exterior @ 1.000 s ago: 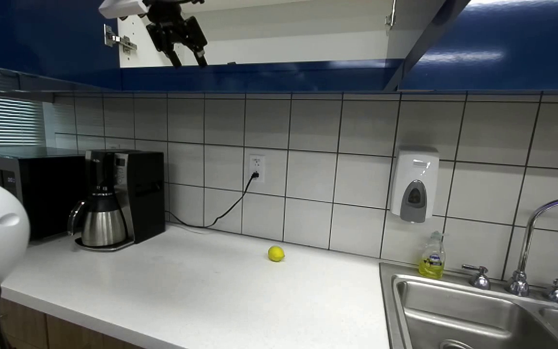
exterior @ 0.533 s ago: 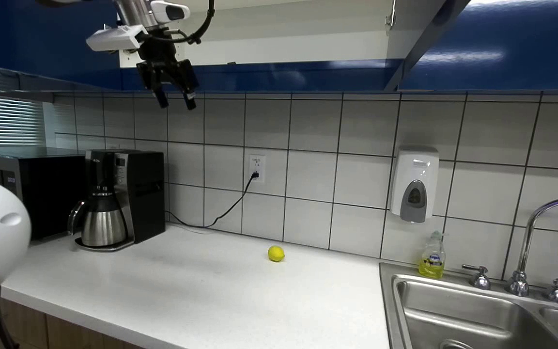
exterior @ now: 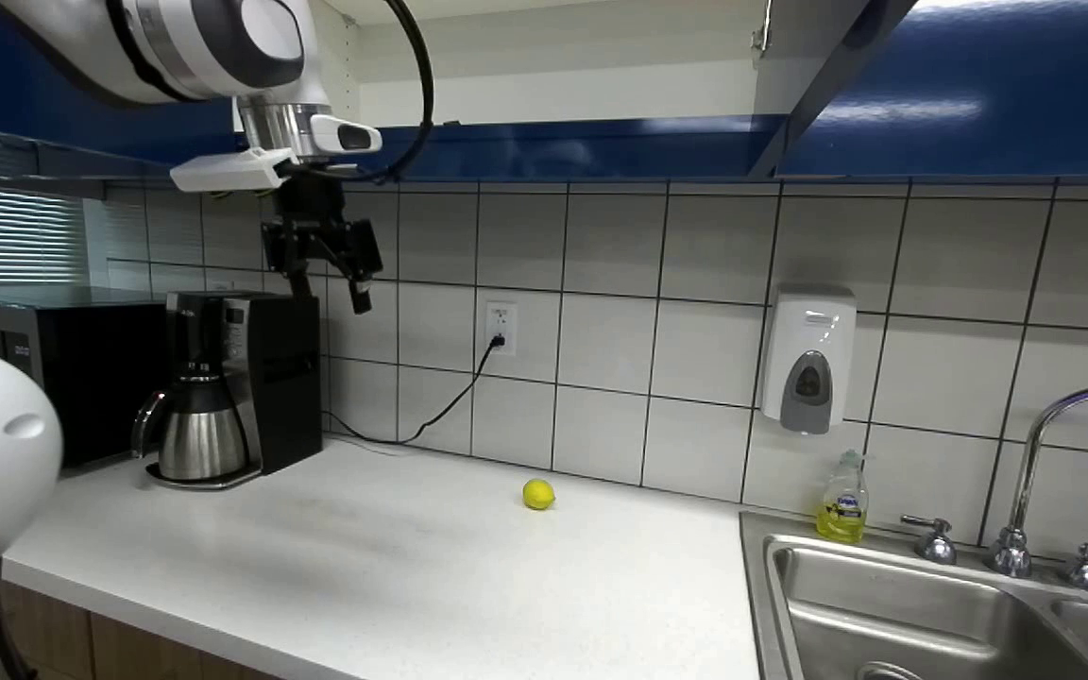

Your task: Put the chocolate bar inside the cupboard

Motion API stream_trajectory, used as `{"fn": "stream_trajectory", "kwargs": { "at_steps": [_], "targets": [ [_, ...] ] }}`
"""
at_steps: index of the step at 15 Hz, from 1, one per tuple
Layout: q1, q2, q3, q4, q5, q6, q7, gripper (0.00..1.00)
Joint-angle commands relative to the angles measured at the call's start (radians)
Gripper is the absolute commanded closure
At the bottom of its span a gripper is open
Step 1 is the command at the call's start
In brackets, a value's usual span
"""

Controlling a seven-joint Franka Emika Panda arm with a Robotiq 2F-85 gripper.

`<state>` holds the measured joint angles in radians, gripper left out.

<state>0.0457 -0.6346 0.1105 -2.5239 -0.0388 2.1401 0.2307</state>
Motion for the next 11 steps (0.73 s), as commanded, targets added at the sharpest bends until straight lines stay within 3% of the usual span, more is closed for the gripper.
{"fn": "stream_trajectory", "kwargs": {
  "at_steps": [1, 7, 11],
  "targets": [
    [0.002, 0.005, 0.006, -0.079, 0.011, 0.04, -0.014, 0.0],
    [0.012, 0.063, 0.044, -0.158, -0.009, 0.05, 0.015, 0.0],
    [0.012, 0.072, 0.034, -0.146, 0.0, 0.031, 0.0, 0.0]
  ]
}}
